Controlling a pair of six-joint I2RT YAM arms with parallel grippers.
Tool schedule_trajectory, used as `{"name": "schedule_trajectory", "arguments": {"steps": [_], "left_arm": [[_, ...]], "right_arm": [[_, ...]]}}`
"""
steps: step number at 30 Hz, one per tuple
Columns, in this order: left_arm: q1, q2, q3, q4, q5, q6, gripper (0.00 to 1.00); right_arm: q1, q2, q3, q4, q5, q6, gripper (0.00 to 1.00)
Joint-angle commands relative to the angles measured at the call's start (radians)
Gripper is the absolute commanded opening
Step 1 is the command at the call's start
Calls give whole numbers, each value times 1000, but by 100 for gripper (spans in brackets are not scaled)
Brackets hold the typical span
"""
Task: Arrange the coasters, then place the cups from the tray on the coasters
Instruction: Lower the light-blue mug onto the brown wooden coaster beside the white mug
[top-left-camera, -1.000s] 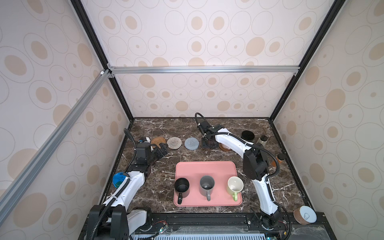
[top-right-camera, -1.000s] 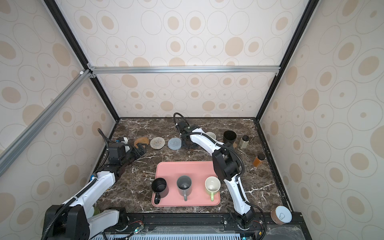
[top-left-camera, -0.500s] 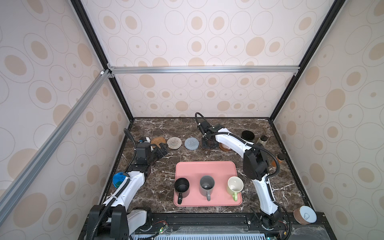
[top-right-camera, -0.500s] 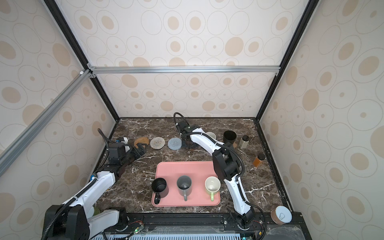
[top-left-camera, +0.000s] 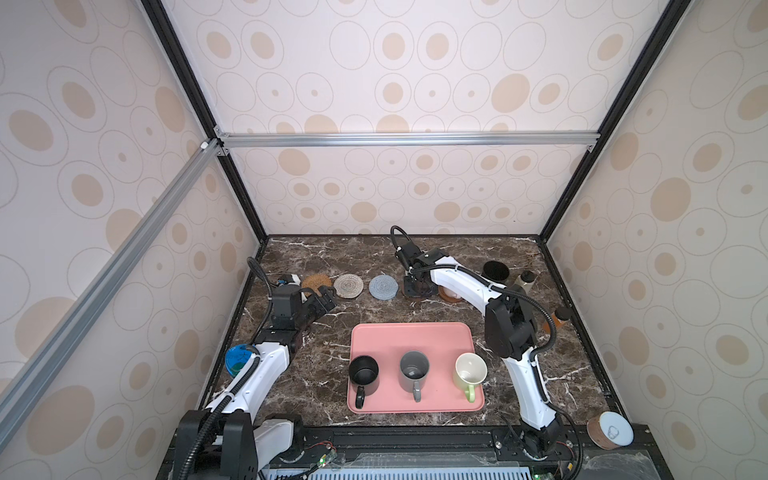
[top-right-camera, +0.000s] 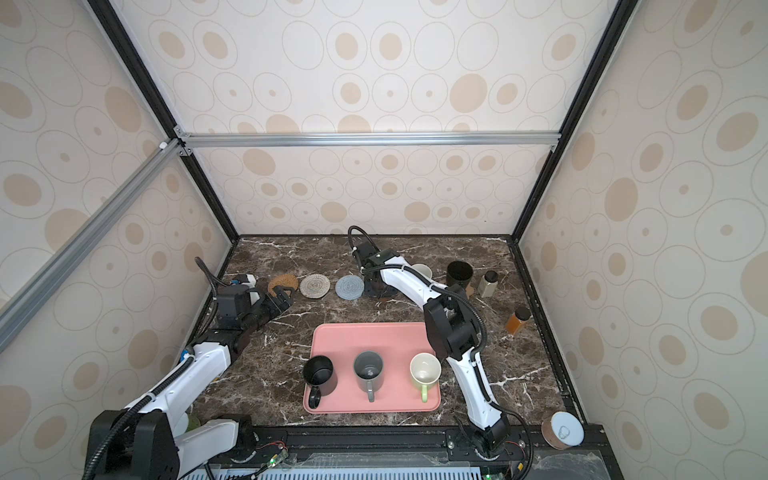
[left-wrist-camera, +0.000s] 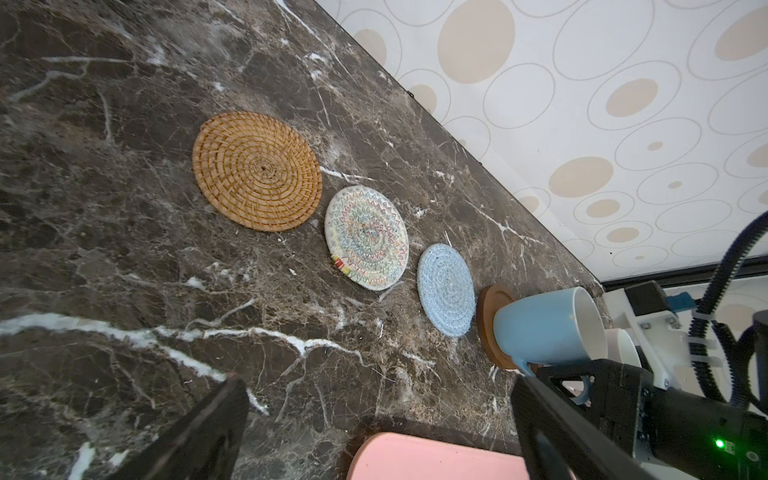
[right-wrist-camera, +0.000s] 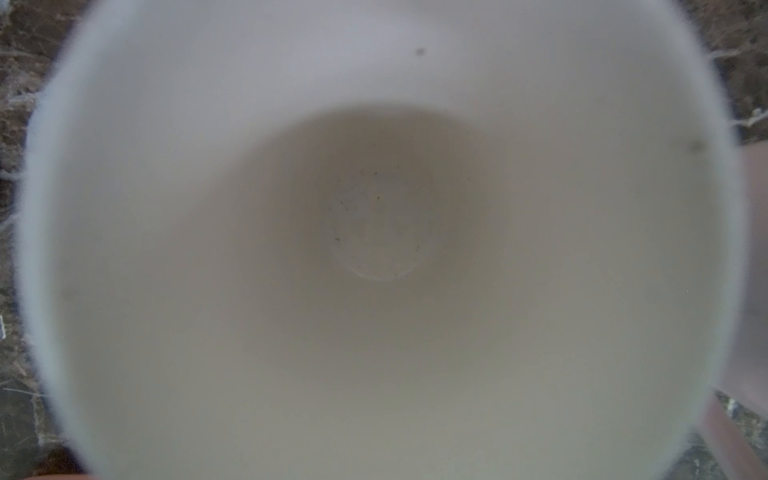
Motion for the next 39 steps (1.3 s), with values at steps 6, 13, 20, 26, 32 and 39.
{"name": "schedule_trajectory", "arguments": {"steps": [6,13,20,26,32,39], "left_arm": [[10,-17,11,10,-4,-10,100],[10,-18,13,8,-5,-9,100],[10,-17,18,7,-5,-8,100],[10,-12,26,4,-4,-5,100],[10,-11,38,-5,-3,3,100],[10,-11,53,-18,-5,15,100]], "right_arm": [[-14,18,15,-6,3,-10,24],[-14,17,15,-2,-8,-14,27],[-13,3,9,-6,-10,-11,31],[-14,-22,-16,0,-21,-4,35],[-14,-49,-35,0,-29,-3,36],[-14,-92,-73,8,-23,-4,36]]}}
